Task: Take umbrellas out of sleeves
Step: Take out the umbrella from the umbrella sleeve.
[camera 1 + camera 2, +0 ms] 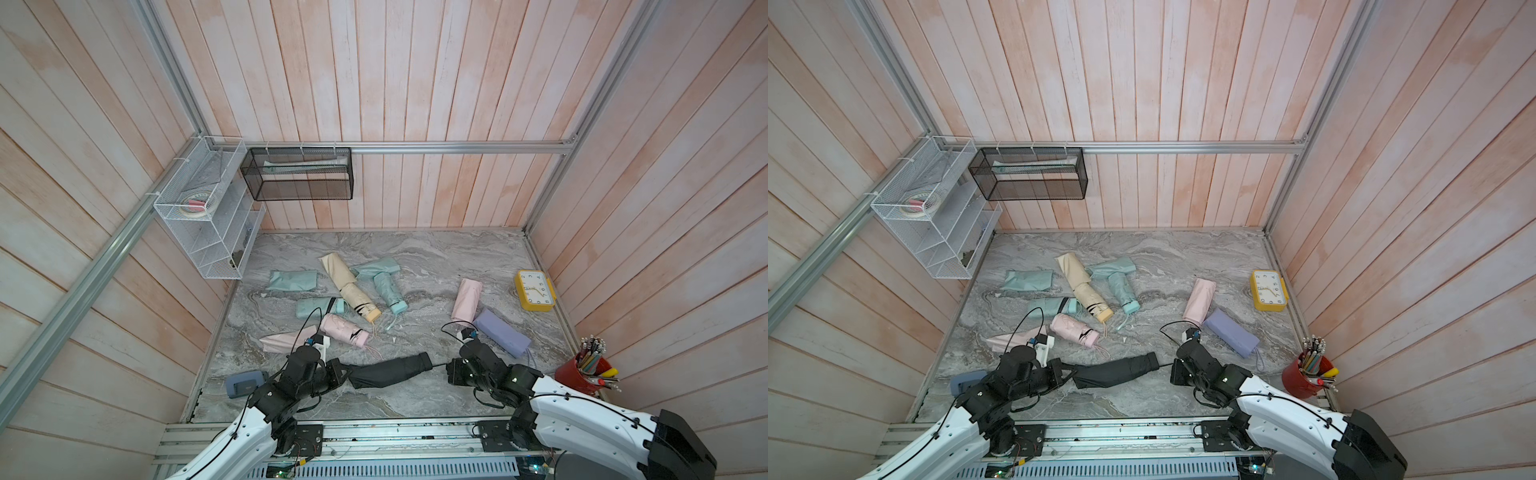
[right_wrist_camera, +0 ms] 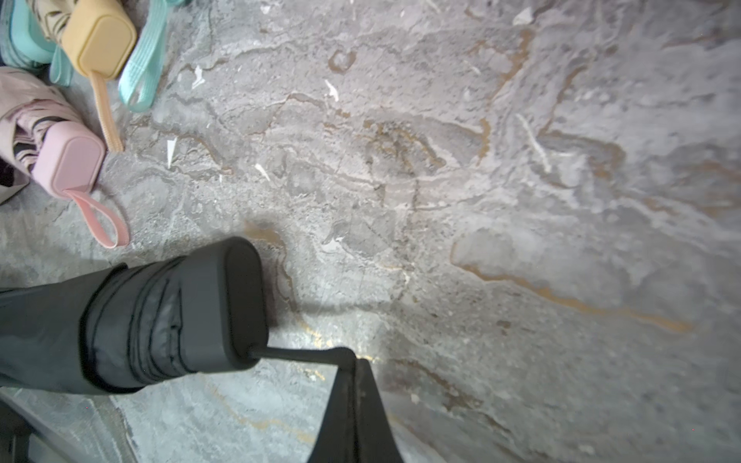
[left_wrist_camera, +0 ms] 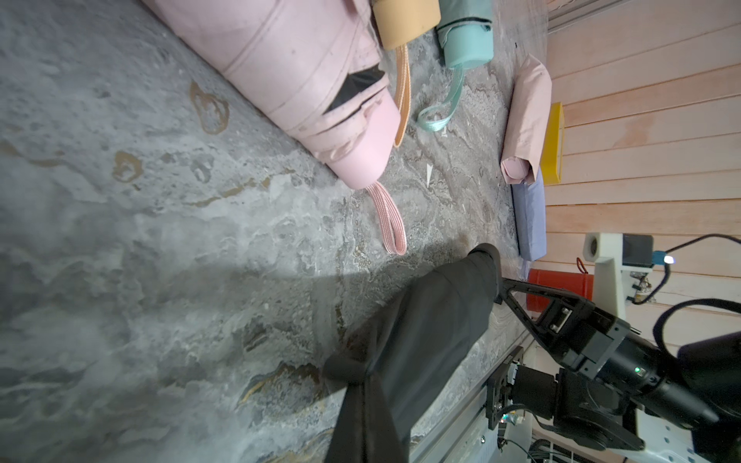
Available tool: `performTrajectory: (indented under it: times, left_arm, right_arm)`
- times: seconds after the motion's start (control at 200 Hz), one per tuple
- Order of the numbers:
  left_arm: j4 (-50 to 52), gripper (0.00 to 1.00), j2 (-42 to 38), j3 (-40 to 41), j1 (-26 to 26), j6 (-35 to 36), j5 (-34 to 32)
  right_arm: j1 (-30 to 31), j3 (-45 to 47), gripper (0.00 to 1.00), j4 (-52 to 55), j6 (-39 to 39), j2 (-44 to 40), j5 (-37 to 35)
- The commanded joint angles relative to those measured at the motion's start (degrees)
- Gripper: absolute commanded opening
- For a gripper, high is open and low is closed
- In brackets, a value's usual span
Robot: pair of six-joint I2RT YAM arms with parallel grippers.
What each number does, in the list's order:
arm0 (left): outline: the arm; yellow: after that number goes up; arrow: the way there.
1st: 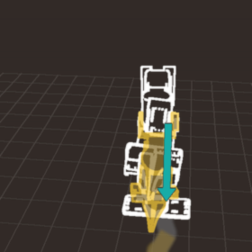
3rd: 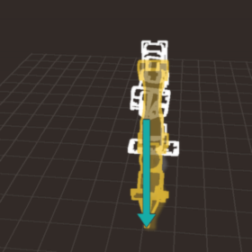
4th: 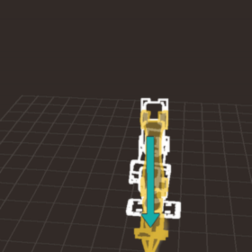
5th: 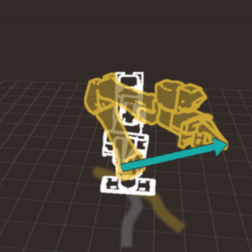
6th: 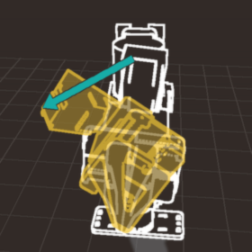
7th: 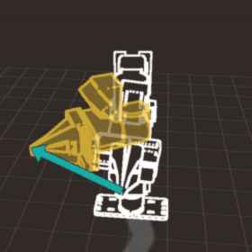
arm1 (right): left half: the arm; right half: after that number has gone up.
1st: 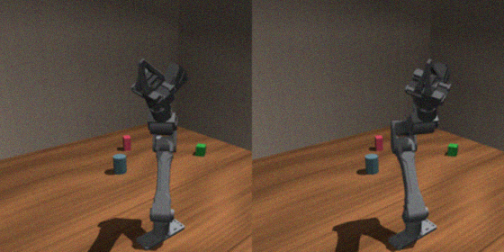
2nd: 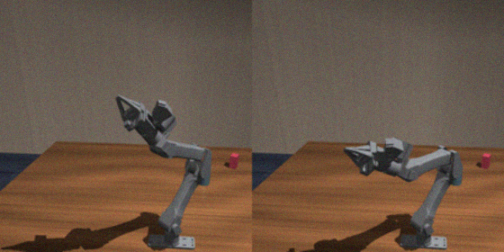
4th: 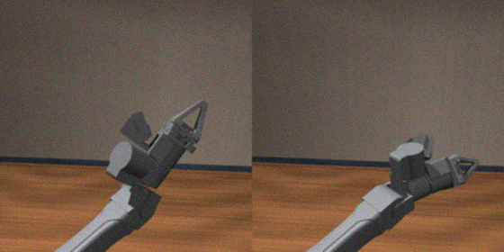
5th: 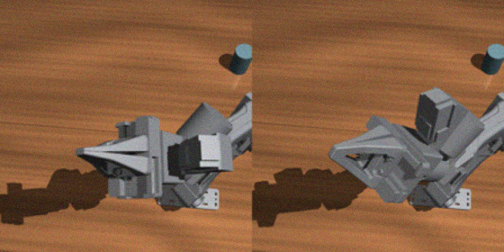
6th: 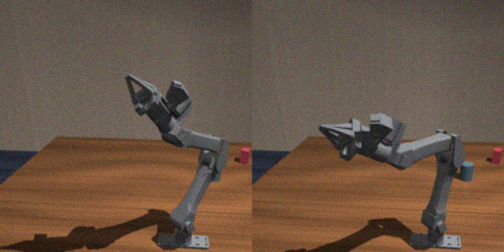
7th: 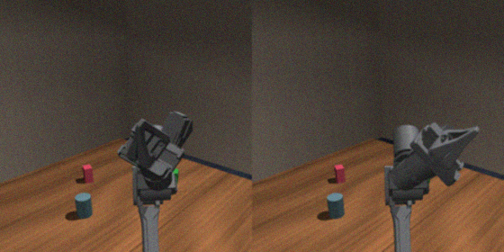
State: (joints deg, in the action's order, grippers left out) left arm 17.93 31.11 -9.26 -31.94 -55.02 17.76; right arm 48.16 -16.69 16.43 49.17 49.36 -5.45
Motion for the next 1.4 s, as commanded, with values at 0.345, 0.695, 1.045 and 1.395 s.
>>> performTrajectory:
  times: [0.345, 0.695, 1.045, 1.395]
  left_arm:
    - [3.0, 0.00, -1.2, -1.6, 1.1, 1.6, -1.5]
    - [4.3, 0.00, -2.0, -2.2, 1.5, 1.9, -1.8]
    - [6.0, 0.00, -2.7, -3.1, 2.1, 2.5, -2.1]
    - [7.2, 0.00, -3.6, -3.8, 2.4, 2.6, -2.2]
  right_arm:
    - [-0.7, 0.0, 0.00, 4.9, 1.3, -1.0, -5.4]
    - [-0.7, 0.1, 0.00, 5.5, 1.9, -1.3, -6.1]
    - [-0.8, 0.2, 0.00, 5.9, 2.6, -1.9, -7.1]
    - [-0.8, 0.0, 0.00, 7.6, 3.8, -3.4, -8.8]
